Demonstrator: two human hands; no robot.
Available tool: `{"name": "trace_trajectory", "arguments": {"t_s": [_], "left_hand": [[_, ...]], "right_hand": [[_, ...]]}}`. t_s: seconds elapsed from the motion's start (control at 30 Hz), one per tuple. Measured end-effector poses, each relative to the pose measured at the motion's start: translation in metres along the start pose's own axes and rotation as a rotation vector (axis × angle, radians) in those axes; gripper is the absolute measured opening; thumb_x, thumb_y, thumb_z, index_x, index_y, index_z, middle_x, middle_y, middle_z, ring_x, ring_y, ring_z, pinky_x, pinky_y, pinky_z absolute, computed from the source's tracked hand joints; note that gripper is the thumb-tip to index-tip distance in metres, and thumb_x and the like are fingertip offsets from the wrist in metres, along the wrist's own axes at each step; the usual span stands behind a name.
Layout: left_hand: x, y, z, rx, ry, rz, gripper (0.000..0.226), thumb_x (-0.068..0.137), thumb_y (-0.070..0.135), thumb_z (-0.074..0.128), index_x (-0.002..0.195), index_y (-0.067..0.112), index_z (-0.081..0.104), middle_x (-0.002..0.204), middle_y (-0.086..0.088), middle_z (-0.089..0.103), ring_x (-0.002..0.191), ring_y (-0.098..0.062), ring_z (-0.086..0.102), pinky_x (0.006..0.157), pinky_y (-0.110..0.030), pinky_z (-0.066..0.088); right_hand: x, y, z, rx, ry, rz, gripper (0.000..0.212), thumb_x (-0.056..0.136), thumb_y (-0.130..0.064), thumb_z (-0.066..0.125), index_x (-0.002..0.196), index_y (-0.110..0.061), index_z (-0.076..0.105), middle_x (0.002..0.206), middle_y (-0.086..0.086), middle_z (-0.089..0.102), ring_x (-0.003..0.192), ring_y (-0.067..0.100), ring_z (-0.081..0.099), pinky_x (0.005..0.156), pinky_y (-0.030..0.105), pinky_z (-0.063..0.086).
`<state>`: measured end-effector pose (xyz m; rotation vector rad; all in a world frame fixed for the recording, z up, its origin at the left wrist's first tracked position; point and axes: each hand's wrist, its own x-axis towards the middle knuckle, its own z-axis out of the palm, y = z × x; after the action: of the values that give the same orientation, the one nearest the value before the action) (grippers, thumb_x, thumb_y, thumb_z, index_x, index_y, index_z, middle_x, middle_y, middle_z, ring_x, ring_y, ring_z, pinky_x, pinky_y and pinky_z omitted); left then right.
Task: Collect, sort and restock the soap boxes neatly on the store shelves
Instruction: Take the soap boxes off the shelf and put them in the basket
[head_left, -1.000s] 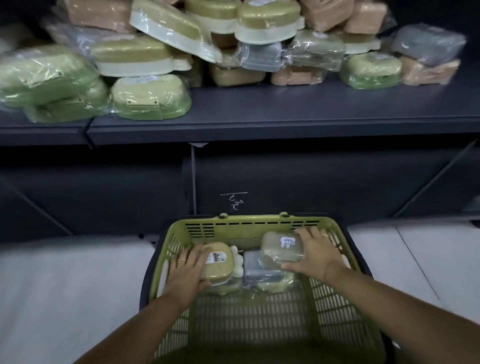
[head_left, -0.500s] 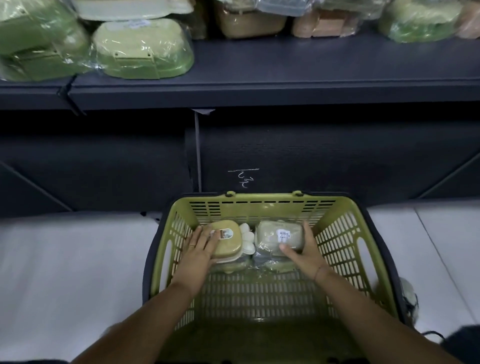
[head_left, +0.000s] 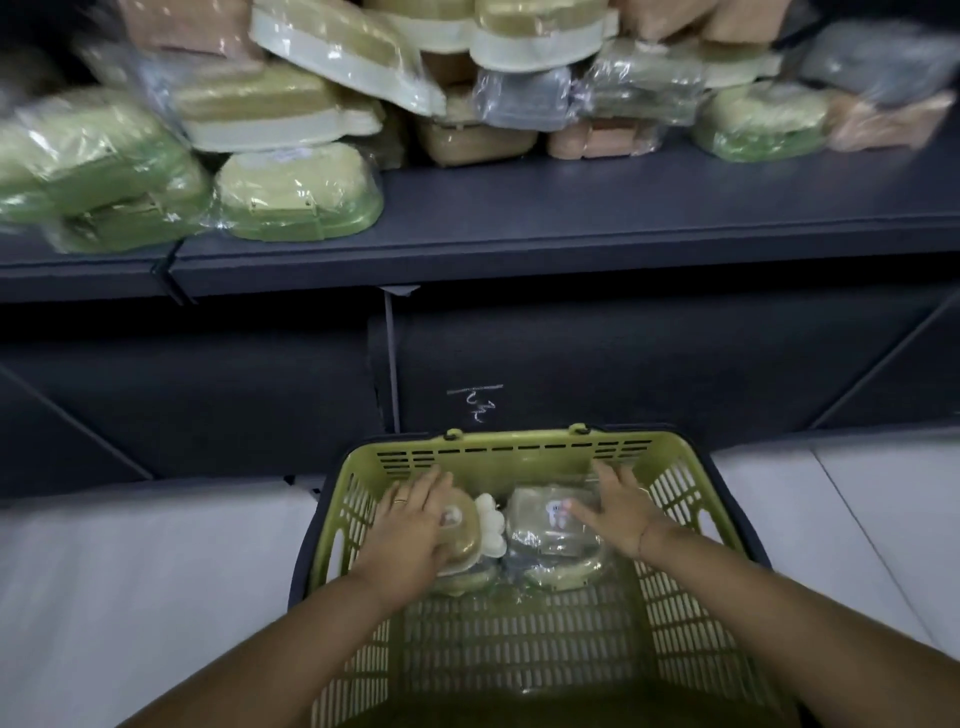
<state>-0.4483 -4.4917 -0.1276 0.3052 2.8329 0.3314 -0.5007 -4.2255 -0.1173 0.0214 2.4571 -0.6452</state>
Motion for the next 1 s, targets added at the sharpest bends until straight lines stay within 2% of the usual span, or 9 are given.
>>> {"name": "trace_trajectory", "arguments": {"t_s": [0.1, 0.17, 0.27, 0.37, 0.47, 0.6, 0.73, 0.9, 1.0], "left_hand": [[0.008, 0.038, -0.06, -0.077, 0.126, 0.214, 0.066, 0.1, 0.037, 0.045, 0.156, 0.024, 0.013, 0.157, 0.007, 0.024, 0.141, -0.015, 0.03, 0.116, -0.028, 0.021], [0.017, 0.065, -0.106, -0.145, 0.264, 0.345, 0.057, 0.098, 0.043, 0.04, 0.151, 0.025, 0.028, 0.147, 0.007, 0.041, 0.131, -0.013, 0.043, 0.108, -0.026, 0.033], [0.049, 0.096, -0.167, -0.206, 0.546, 0.476, 0.049, 0.095, 0.041, 0.043, 0.139, 0.018, 0.047, 0.131, 0.001, 0.055, 0.12, -0.016, 0.05, 0.1, -0.027, 0.038], [0.094, 0.122, -0.221, -0.192, 0.706, 0.464, 0.046, 0.097, 0.031, 0.055, 0.138, 0.014, 0.047, 0.134, -0.004, 0.052, 0.121, -0.023, 0.048, 0.1, -0.032, 0.037], [0.151, 0.14, -0.254, -0.065, 0.646, 0.375, 0.06, 0.098, 0.037, 0.053, 0.149, 0.012, 0.033, 0.152, -0.008, 0.034, 0.138, -0.028, 0.032, 0.113, -0.038, 0.027], [0.22, 0.162, -0.274, 0.215, 0.552, 0.288, 0.075, 0.099, 0.049, 0.044, 0.155, 0.012, 0.011, 0.163, -0.013, 0.006, 0.15, -0.029, 0.005, 0.122, -0.039, 0.004], [0.264, 0.18, -0.293, 0.351, 0.569, 0.221, 0.081, 0.099, 0.053, 0.041, 0.156, 0.012, 0.002, 0.163, -0.015, -0.002, 0.15, -0.03, -0.003, 0.121, -0.043, 0.0], [0.278, 0.193, -0.293, 0.465, 0.566, 0.109, 0.079, 0.097, 0.059, 0.038, 0.155, 0.013, 0.01, 0.162, -0.02, -0.001, 0.147, -0.039, 0.012, 0.12, -0.047, 0.009], [0.259, 0.196, -0.284, 0.508, 0.634, 0.149, 0.075, 0.095, 0.059, 0.04, 0.153, 0.015, 0.022, 0.163, -0.016, 0.001, 0.143, -0.039, 0.022, 0.114, -0.047, 0.019]], "right_hand": [[-0.023, -0.027, -0.076, -0.222, -0.135, -0.182, 0.099, 0.072, -0.08, 0.039, 0.149, -0.019, 0.031, 0.153, 0.006, 0.031, 0.137, 0.021, 0.039, 0.11, 0.027, 0.032], [-0.043, -0.049, -0.133, -0.215, -0.12, -0.316, 0.075, 0.081, -0.063, 0.054, 0.139, -0.016, 0.047, 0.14, 0.003, 0.05, 0.122, 0.013, 0.053, 0.101, 0.019, 0.039], [-0.059, -0.071, -0.214, 0.128, 0.072, -0.465, 0.03, 0.09, -0.026, 0.063, 0.118, -0.015, 0.063, 0.114, 0.005, 0.069, 0.1, 0.015, 0.066, 0.09, 0.026, 0.051], [-0.043, -0.07, -0.277, 0.38, 0.454, -0.486, 0.015, 0.092, -0.019, 0.062, 0.107, -0.015, 0.064, 0.103, 0.005, 0.069, 0.097, 0.022, 0.066, 0.085, 0.031, 0.053], [0.001, -0.047, -0.318, 0.132, 0.813, -0.372, 0.049, 0.088, -0.028, 0.069, 0.131, -0.009, 0.053, 0.132, 0.011, 0.052, 0.125, 0.025, 0.048, 0.109, 0.036, 0.037], [0.047, -0.028, -0.341, -0.154, 0.843, -0.23, 0.083, 0.084, -0.048, 0.067, 0.151, -0.018, 0.027, 0.157, 0.011, 0.02, 0.144, 0.03, 0.02, 0.118, 0.043, 0.02], [0.073, -0.019, -0.358, -0.234, 0.82, -0.12, 0.097, 0.081, -0.061, 0.062, 0.155, -0.027, 0.009, 0.162, 0.008, -0.002, 0.148, 0.034, 0.009, 0.119, 0.052, 0.011], [0.084, -0.007, -0.357, -0.27, 0.804, -0.095, 0.09, 0.084, -0.066, 0.053, 0.154, -0.031, 0.01, 0.162, 0.003, 0.006, 0.149, 0.028, 0.004, 0.118, 0.05, 0.002], [0.068, -0.004, -0.344, -0.298, 0.856, -0.145, 0.085, 0.083, -0.069, 0.05, 0.152, -0.033, 0.018, 0.157, 0.002, 0.018, 0.146, 0.03, 0.014, 0.116, 0.052, 0.009]]}}
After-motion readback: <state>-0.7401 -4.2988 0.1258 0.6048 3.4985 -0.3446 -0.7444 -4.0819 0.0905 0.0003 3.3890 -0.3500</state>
